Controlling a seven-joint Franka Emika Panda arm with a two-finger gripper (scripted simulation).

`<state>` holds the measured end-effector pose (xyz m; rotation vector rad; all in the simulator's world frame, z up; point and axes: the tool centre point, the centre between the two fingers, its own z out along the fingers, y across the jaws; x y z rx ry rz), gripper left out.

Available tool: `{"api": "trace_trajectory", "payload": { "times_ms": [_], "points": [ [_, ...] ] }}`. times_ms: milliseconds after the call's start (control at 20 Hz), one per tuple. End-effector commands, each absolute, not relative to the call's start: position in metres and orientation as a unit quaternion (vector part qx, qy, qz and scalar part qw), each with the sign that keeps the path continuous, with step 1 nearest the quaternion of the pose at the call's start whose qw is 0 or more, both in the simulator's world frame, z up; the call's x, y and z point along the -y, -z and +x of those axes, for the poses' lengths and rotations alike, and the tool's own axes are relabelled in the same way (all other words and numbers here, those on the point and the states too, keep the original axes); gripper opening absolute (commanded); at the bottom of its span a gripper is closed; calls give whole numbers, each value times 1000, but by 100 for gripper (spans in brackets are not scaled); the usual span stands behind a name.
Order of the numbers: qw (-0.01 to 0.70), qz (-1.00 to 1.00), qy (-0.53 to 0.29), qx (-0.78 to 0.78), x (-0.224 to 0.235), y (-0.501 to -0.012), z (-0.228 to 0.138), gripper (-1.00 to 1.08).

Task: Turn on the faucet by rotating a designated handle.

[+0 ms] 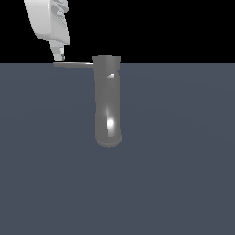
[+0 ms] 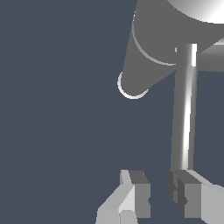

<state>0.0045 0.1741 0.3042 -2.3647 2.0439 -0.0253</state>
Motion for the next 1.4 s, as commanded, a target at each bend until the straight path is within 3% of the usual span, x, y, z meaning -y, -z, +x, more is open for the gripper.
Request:
{"api": "trace_trajectory", "payload": {
  "times_ms": [0, 550, 1350],
  "points": [
    [0, -745, 0, -667, -167, -289, 9, -100],
    [0, -736, 0, -677, -164, -286, 15, -100],
    [0, -736, 0, -677, -158, -286, -27, -100]
  ]
}}
